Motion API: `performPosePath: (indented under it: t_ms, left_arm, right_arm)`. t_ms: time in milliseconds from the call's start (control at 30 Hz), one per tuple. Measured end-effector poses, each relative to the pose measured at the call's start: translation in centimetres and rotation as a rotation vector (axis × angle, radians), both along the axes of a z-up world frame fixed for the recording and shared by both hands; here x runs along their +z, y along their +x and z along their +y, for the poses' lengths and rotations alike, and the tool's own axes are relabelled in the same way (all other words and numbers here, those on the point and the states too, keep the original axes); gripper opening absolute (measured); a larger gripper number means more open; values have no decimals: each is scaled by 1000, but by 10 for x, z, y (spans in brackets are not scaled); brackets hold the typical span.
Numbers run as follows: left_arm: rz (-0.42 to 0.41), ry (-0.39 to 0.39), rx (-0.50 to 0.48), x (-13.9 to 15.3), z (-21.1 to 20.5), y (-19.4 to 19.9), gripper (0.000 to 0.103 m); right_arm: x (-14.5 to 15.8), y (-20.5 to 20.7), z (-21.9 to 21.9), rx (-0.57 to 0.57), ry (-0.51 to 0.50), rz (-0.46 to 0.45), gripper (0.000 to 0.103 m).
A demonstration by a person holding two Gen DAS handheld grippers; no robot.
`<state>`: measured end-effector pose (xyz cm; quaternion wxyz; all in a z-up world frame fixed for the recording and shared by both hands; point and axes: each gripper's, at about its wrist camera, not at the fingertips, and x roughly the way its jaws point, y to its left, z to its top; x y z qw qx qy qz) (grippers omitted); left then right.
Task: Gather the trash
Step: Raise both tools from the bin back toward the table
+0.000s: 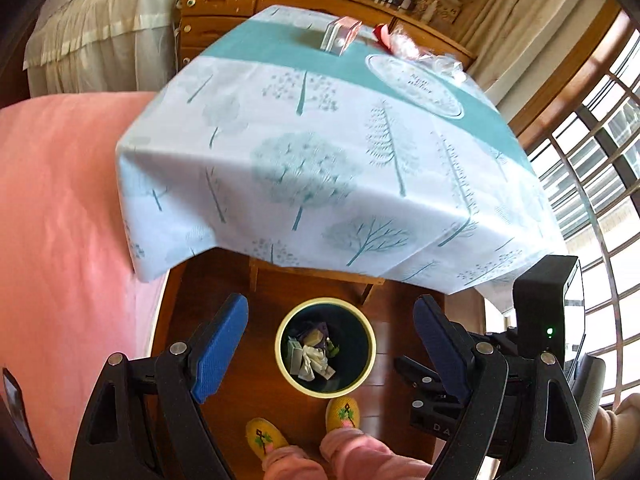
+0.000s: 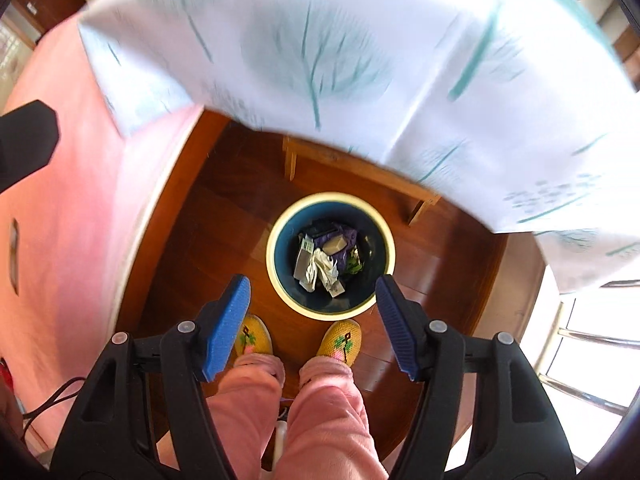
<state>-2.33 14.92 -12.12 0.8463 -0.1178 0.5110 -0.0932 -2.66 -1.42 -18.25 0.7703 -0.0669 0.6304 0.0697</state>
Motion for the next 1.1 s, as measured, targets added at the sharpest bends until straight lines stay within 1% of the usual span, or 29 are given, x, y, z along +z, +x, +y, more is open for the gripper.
performPosePath:
  t_ms: [133,267,400,567,700,867,1000,1100]
  left_arm:
    - [-51,26,-40,49,-5,9,86]
    - [-106,60,-54,99,-5,21,86]
    - [-155,103,-74,139,-4,37,86]
    - [-199,136,-105,176,-6,49,86]
    - [-217,149,-133,193,-12,60,86]
    - [-265,160,-165,214,-18,74,86]
    - [-270,170,-166,217,-19,92,86]
    - [-258,203,-134,210,-18,111,86]
  right_arm:
    - [53,-1,-5,-37,10,-69,62]
    - [100,1,-13,-103,22,-144,62]
    - [139,2,-22,-178,34,-212,62]
    - [182,6,-30,-247,64,-309,62]
    - [204,12,-45,-306,83,-378,62]
    - [229,19,-67,-365,83,-444,62]
    - [239,29,-77,-367,69,-480,63]
    - [236,47,-84,-358,79,-481,62]
